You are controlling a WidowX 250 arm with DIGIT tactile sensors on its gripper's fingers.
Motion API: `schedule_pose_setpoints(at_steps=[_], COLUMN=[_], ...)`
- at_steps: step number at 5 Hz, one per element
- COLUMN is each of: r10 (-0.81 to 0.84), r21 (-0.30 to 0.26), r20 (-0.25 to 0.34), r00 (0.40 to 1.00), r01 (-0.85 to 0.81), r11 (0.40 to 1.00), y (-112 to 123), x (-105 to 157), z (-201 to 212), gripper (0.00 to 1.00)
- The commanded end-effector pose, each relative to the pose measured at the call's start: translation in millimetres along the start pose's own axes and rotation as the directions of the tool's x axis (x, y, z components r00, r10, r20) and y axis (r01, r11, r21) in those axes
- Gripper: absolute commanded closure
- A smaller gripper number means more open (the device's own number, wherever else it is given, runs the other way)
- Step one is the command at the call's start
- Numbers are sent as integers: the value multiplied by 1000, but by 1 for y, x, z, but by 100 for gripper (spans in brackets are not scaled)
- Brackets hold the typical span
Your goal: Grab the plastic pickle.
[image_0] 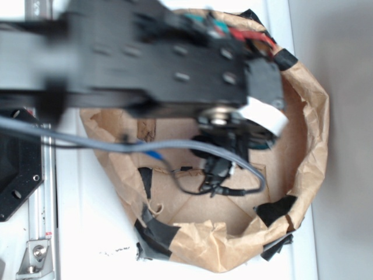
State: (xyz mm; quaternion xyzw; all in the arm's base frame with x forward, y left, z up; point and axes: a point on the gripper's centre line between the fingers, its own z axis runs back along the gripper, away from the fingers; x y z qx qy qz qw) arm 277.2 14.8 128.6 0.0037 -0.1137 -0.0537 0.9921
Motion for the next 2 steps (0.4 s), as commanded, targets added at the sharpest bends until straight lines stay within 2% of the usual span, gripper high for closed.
schedule_pose_setpoints(at_steps=[1, 2], r10=[170, 230], r21=[21, 80], r20=[-44, -10], r00=[985, 973], r01=[-169, -228], r11=[985, 970], y=[-10, -10], x=[12, 10], z=[36, 34], gripper=[100, 100])
